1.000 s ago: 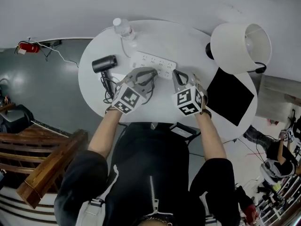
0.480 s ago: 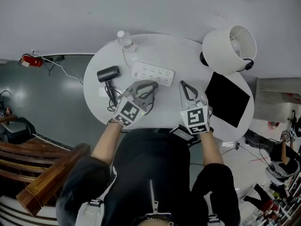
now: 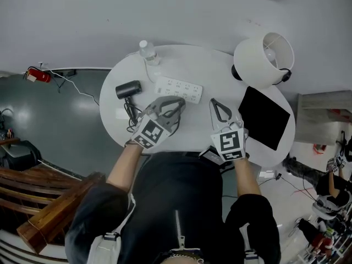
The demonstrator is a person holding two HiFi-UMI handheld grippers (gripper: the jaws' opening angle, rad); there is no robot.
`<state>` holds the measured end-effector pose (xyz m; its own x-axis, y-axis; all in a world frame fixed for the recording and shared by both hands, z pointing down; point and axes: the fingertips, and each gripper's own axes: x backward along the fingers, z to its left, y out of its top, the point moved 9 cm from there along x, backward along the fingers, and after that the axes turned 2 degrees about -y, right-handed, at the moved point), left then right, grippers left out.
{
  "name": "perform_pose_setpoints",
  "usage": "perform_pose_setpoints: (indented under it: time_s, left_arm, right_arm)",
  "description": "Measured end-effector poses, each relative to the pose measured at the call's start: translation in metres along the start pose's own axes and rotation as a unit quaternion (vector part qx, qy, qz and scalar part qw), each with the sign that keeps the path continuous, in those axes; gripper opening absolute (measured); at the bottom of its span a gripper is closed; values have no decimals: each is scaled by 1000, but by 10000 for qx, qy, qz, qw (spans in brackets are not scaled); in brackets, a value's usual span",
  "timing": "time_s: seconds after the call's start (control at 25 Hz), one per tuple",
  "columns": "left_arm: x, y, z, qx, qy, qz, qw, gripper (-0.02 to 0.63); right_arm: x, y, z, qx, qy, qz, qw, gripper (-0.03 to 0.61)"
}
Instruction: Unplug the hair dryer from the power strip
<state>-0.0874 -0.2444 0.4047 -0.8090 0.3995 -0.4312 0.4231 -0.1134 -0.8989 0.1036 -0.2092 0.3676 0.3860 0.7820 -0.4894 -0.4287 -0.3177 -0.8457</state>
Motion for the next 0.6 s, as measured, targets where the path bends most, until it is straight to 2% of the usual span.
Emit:
perform_pose_setpoints:
  time_s: [0.6]
  left_arm:
    - [7, -1, -8, 16, 13, -8, 10000, 58]
  right_arm:
    - [6, -4, 8, 92, 72, 102, 9999, 5]
